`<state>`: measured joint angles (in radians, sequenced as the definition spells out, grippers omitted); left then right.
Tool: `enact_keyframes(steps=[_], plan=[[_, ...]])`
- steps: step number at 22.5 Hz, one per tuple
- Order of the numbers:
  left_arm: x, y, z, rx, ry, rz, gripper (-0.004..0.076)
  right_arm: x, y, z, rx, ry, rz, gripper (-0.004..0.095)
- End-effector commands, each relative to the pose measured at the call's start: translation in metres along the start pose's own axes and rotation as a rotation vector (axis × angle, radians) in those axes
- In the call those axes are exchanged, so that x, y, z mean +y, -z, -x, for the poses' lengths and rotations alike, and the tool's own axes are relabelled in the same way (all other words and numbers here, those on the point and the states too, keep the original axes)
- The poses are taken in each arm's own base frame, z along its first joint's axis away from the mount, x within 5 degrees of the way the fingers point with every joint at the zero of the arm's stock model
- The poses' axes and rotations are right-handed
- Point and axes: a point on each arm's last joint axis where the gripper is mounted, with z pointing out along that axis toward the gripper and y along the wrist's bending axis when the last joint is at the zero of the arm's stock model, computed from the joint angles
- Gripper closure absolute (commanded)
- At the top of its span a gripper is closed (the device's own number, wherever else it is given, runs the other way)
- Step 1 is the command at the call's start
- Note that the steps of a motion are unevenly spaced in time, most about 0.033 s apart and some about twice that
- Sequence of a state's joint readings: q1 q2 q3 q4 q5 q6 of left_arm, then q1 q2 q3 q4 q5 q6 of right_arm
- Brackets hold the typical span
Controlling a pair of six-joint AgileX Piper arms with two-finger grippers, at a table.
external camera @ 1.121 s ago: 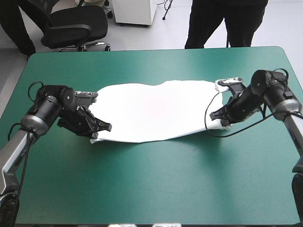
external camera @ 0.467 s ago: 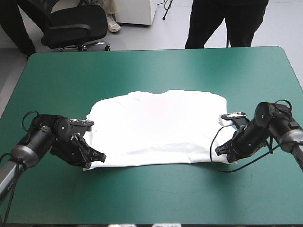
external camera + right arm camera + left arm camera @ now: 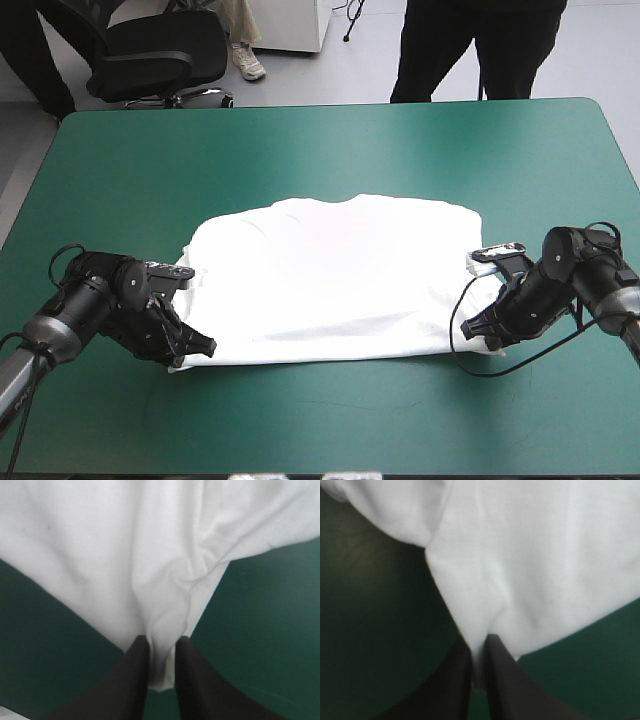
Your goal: Fold the cloth
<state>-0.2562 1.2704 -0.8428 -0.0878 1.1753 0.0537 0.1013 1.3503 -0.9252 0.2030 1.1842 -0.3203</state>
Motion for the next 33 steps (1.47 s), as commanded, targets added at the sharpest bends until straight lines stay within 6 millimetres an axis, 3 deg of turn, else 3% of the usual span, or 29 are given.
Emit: enact_keyframes(steps=[1,3,4,9,11,13,16,20,25,33], plan=[[-0.004,0.011,0.0,-0.04,-0.003,-0.021,0.0384,0.002,0.013,-0.002,-0.032,0.018,-0.006,0.0396],[-0.006,0.015,-0.001,-0.046,0.002,-0.041,0.0218,0.003,0.023,-0.003,-0.059,0.028,-0.017,0.0219],[-0.007,0.02,-0.001,-0.047,0.003,-0.044,0.0193,0.004,0.029,-0.003,-0.08,0.034,-0.027,0.0199],[-0.011,0.093,0.006,-0.275,-0.01,-0.03,0.0188,0.01,0.084,0.004,-0.268,0.015,-0.108,0.0226],[-0.013,0.153,0.002,-0.503,-0.025,0.0,0.0188,0.009,0.114,0.007,-0.366,-0.024,-0.186,0.0233],[-0.012,0.185,-0.002,-0.607,-0.01,0.037,0.0188,0.006,0.121,0.008,-0.389,-0.038,-0.23,0.0233],[-0.011,0.197,-0.003,-0.649,-0.006,0.065,0.0188,0.0,0.122,0.012,-0.437,-0.058,-0.284,0.0233],[-0.011,0.197,-0.003,-0.649,-0.002,0.06,0.0188,-0.009,0.104,0.012,-0.404,-0.055,-0.34,0.0235],[-0.011,0.197,-0.003,-0.649,0.011,0.055,0.0188,-0.019,0.052,0.017,-0.328,-0.074,-0.31,0.0237],[-0.011,0.197,-0.003,-0.649,0.021,0.052,0.0188,-0.037,-0.003,0.042,-0.226,-0.073,-0.3,0.0289]])
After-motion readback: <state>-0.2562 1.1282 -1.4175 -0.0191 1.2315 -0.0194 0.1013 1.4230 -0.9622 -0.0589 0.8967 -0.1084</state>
